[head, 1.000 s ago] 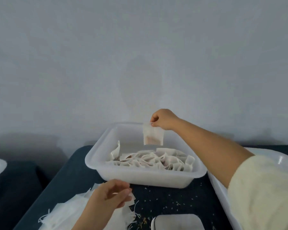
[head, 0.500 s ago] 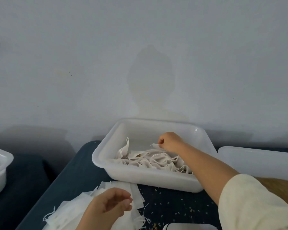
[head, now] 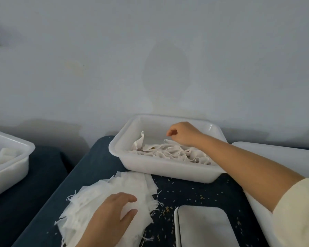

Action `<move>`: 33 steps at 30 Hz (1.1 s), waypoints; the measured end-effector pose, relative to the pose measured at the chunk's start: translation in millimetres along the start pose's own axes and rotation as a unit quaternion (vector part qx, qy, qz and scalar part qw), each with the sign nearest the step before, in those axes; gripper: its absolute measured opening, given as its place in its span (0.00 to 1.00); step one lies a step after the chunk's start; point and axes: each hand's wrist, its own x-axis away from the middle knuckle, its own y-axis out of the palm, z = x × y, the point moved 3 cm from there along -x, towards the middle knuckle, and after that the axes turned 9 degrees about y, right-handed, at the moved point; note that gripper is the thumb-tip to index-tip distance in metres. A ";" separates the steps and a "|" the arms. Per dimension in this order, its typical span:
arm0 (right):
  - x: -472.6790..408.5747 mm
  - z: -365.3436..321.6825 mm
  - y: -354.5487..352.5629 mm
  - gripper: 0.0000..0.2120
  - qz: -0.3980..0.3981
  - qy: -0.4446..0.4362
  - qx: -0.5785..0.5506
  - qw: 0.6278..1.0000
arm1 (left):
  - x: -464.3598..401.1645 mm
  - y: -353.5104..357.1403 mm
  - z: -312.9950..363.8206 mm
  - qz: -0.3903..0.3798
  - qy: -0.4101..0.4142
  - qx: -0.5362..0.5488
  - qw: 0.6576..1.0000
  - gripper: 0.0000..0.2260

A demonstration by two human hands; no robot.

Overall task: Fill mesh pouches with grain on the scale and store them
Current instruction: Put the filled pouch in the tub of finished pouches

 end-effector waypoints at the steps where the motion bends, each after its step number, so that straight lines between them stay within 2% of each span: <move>1: 12.4 -11.2 -0.4 0.11 -0.002 -0.022 -0.018 1.000 | 6.0 2.3 0.9 -0.021 0.031 -0.059 0.998 0.10; 4: 56.3 -44.7 10.4 0.09 -0.027 -0.094 -0.047 0.994 | 26.7 10.3 -7.9 -0.081 0.030 -0.165 0.982 0.23; 7: 95.7 -70.5 38.9 0.08 -0.098 -0.153 0.004 0.983 | 41.1 10.5 -12.4 -0.067 0.036 -0.180 0.981 0.26; 11: 125.7 -86.0 87.7 0.17 -0.219 -0.151 0.096 0.959 | 44.4 5.5 -10.9 0.004 0.045 -0.140 0.989 0.21; 13: 133.2 -89.5 104.1 0.24 -0.256 -0.149 0.094 0.950 | 42.9 2.9 -11.0 0.025 0.058 -0.133 0.989 0.16; 18: 142.8 -85.6 121.7 0.40 -0.275 -0.163 0.110 0.941 | 40.2 -0.7 -12.8 0.043 0.083 -0.129 0.987 0.10; 19: 143.4 -83.6 123.1 0.42 -0.271 -0.146 0.089 0.947 | 39.8 -1.1 -12.7 0.044 0.085 -0.128 0.987 0.09; 21: 142.3 -80.0 122.4 0.43 -0.263 -0.063 -0.031 0.962 | 39.4 -2.4 -12.0 0.053 0.082 -0.118 0.988 0.07; 23: 141.7 -77.0 118.8 0.40 -0.277 0.049 -0.205 0.937 | 38.3 -3.9 -10.8 0.066 0.069 -0.099 0.990 0.06; 25: 141.6 -74.3 115.6 0.32 -0.309 0.108 -0.300 0.896 | 35.8 -6.2 -8.4 0.087 0.048 -0.052 0.994 0.06; 29: 146.9 -72.9 97.7 0.13 -0.307 0.099 -0.374 0.869 | 31.9 -11.6 -0.2 0.109 -0.031 0.090 0.989 0.04; 31: 155.0 -69.4 81.3 0.11 -0.313 0.105 -0.397 0.857 | 30.4 -13.4 7.3 0.120 -0.053 0.164 0.978 0.06; 33: 166.6 -62.4 61.6 0.14 -0.321 0.088 -0.404 0.852 | 29.0 -14.3 19.6 0.131 -0.068 0.255 0.956 0.06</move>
